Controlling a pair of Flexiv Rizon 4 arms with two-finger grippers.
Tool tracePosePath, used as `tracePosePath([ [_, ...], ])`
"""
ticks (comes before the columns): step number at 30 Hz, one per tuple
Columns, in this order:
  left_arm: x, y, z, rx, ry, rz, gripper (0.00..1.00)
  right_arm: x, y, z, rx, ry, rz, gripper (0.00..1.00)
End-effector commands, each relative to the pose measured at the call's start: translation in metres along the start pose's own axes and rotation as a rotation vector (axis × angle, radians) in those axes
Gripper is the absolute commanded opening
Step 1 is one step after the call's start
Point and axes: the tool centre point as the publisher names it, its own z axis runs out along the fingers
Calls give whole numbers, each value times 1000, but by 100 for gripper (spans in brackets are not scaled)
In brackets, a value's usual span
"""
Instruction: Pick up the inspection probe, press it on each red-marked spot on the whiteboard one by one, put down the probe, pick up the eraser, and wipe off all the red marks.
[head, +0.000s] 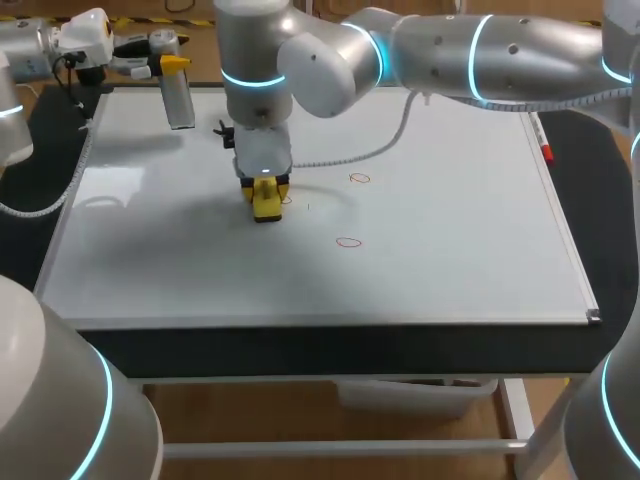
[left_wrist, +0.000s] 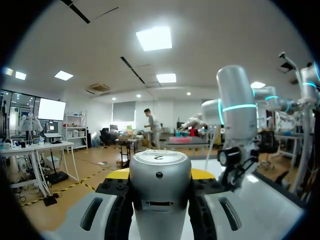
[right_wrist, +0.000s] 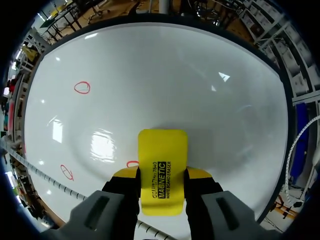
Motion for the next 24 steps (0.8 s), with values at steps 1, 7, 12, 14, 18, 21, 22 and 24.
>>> tracePosePath([
  [1,-2,0,0,1,5,0,0,7,-1,0,0,4,6,0],
  [7,-2,0,0,1,5,0,0,19,-1,2,-2,9,29,0],
  [12,-2,0,0,1,5,0,0,31,0,5,-4,17,52,0],
  [14,-2,0,0,1,5,0,0,36,0,6,-5,21,61,0],
  [18,-2,0,0,1,5,0,0,46,0,7,-7,27,80,0],
  [21,-2,0,0,1,5,0,0,53,1,7,-8,30,94,0],
  [22,-2,0,0,1,5,0,0,54,0,7,-8,31,95,0],
  [24,-2,0,0,1,5,0,0,58,1,8,-7,38,100,0],
])
